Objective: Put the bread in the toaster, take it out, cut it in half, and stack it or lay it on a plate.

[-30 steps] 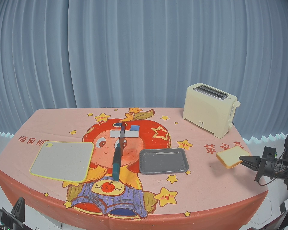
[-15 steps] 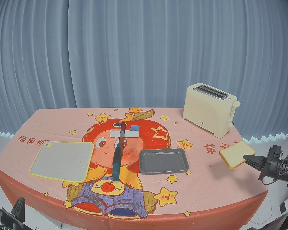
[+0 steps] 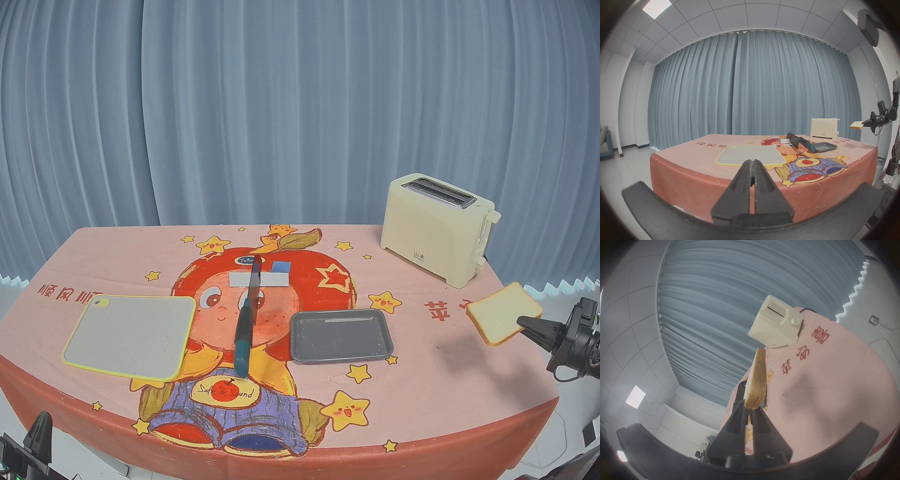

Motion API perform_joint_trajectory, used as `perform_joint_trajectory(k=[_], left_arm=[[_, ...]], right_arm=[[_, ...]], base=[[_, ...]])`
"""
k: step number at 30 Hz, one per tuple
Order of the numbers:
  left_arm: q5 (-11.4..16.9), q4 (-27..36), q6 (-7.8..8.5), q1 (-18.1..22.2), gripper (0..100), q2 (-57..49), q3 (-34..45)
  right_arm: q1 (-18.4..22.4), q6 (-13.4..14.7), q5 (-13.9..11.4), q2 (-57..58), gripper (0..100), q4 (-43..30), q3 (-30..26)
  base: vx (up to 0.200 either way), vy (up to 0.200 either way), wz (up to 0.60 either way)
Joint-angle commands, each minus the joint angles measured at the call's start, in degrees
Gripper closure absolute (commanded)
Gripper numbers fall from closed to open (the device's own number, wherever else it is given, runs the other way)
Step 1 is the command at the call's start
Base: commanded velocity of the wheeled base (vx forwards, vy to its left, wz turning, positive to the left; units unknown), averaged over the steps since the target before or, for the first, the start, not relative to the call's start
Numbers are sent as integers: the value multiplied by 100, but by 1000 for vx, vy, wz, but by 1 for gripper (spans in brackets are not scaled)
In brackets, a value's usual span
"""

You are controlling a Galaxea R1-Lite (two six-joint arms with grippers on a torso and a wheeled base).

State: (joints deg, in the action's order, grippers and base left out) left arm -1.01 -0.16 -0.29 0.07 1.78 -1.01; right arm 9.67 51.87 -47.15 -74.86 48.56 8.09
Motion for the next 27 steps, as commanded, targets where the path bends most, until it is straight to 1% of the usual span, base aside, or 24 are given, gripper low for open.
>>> perform_joint_trajectory(k=[1, 3, 4, 5, 6, 8, 13, 24, 26, 27], left_arm=[[-4, -2, -6, 1, 100, 7, 101], [-4, -2, -6, 1, 100, 7, 101], [-4, -2, -6, 1, 100, 7, 101], [-4, -2, -6, 1, 100, 7, 101], [-4, -2, -6, 1, 100, 7, 101], [-4, -2, -6, 1, 100, 7, 101], [-4, -2, -6, 1, 100, 7, 101], [-4, -2, -6, 1, 100, 7, 101], [-4, -2, -6, 1, 100, 7, 101], [-4, -2, -6, 1, 100, 7, 101]], right_arm=[[114, -81, 4, 253, 100, 5, 17], [167, -212, 13, 306, 100, 5, 8], [211, -353, 13, 341, 100, 5, -10], [211, -353, 13, 341, 100, 5, -10], [255, -511, 13, 341, 100, -4, -27], [273, -617, 13, 341, 100, 5, -71], [237, -713, 13, 332, 100, 5, -133], [273, -731, 13, 358, 100, 5, -124], [273, -757, 13, 393, 100, 5, -115], [281, -854, 13, 437, 100, 5, -106]], base=[[0, 0, 0], [0, 0, 0], [0, 0, 0], [0, 0, 0], [0, 0, 0], [0, 0, 0], [0, 0, 0], [0, 0, 0], [0, 0, 0], [0, 0, 0]])
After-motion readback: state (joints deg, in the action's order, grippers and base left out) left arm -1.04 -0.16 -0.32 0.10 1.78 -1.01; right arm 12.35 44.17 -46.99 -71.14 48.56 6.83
